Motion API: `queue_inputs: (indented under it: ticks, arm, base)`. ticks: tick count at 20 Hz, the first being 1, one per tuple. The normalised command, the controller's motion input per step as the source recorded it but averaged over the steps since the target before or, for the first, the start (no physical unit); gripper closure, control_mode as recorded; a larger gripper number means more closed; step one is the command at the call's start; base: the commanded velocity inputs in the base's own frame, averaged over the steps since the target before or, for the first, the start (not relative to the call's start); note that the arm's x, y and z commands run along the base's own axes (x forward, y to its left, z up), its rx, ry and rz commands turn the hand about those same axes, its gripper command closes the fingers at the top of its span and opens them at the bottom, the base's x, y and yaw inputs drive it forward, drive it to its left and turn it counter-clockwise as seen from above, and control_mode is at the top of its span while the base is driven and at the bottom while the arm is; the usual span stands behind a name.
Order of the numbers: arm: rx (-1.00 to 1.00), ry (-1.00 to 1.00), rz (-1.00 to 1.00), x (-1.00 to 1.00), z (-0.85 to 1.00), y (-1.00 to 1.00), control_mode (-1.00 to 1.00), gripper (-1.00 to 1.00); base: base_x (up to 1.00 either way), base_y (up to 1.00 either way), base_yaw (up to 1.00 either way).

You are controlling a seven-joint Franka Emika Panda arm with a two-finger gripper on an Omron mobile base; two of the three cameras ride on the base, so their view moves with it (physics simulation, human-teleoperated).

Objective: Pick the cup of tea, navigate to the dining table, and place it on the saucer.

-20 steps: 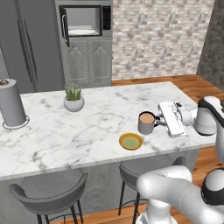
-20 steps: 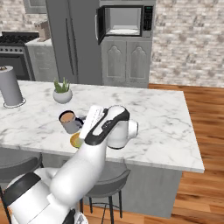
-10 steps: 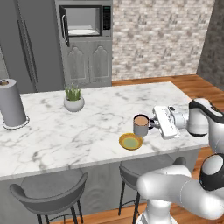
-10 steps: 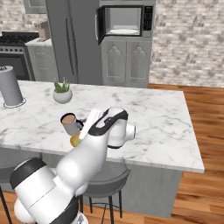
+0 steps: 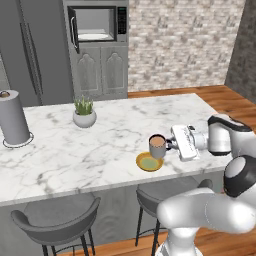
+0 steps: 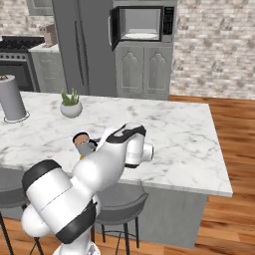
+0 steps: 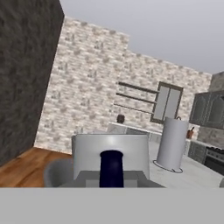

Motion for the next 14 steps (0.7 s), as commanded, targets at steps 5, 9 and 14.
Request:
queue_inputs:
  ticks: [5, 9, 14]
  arm:
    - [0.00, 0.00, 0.00, 0.35, -0.27, 0.00, -1.00, 1.00]
    - [0.00, 0.00, 0.00, 0.34, -0.28, 0.00, -1.00, 1.00]
    - [0.00, 0.00, 0.00, 0.25, -0.28, 0.00, -1.00, 1.00]
  base:
    - [0.00, 0.00, 0.00]
    - [0.00, 0.00, 0.00]
    - [0.00, 0.00, 0.00]
